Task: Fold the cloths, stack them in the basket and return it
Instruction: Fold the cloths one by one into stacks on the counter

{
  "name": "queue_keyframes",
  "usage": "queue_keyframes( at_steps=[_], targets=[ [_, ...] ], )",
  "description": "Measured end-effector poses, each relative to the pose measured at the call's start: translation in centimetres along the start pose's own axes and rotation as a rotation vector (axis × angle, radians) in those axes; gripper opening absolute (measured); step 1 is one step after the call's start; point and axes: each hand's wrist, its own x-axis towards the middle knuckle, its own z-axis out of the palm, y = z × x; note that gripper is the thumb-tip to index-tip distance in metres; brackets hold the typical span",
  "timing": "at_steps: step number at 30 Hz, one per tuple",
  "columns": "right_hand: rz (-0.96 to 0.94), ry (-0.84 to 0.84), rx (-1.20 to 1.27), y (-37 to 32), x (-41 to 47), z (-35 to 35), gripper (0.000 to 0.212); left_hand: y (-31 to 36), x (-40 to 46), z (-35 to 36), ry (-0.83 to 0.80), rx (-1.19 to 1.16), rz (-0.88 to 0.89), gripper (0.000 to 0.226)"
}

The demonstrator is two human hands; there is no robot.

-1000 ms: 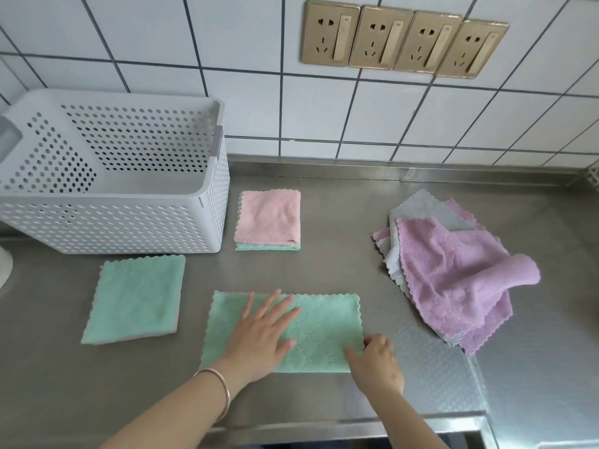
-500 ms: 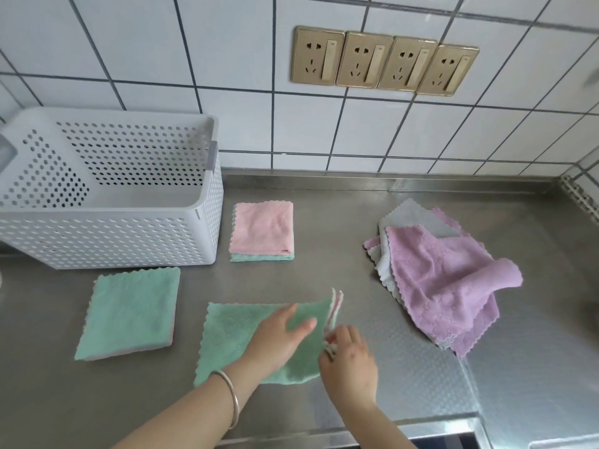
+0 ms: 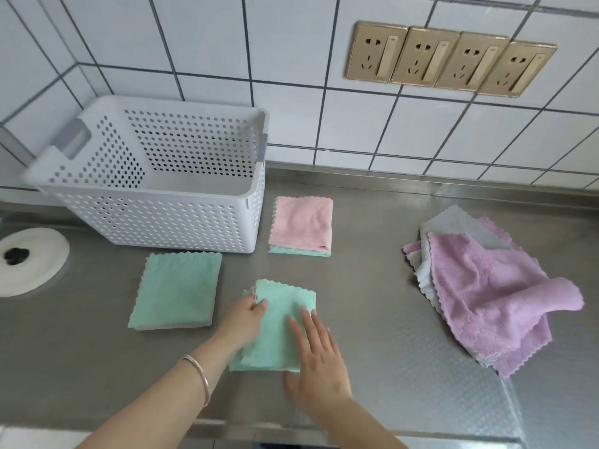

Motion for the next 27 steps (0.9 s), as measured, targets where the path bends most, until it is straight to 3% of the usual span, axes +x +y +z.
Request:
queue_keyframes(
  at_steps=[3, 5, 8, 14, 22, 27],
  targets=[
    [-0.002, -0.08, -0.039, 0.1, 0.2, 1.0, 0.093, -1.1, 0.4, -0.1, 0.042, 0.05, -0.03, 0.037],
    [-0.019, -0.079, -0.036, 0.0, 0.3, 1.5, 0.095, -1.6, 0.7, -0.2, 0.035, 0.01, -0.042, 0.015],
    [-0.034, -0.061, -0.041, -0.1, 0.5, 2.1, 0.09, -1.9, 0.9, 0.0, 0.059, 0.002, -0.07, 0.038],
    [-0.021, -0.08, -0.071, -0.3, 0.7, 1.9, 0.082, -3.1, 1.6, 0.7, 0.09, 0.018, -0.084, 0.027],
    [-0.045, -0.16, -0.106, -0.3, 0.8, 2.2, 0.077, -3.6, 1.5, 1.3, 0.166, 0.115, -0.018, 0.032],
    [-0.087, -0.046, -0.061, 0.2, 0.5, 2.7, 0.06, -5.2, 0.3, 1.4, 0.31, 0.156, -0.062, 0.036]
  ],
)
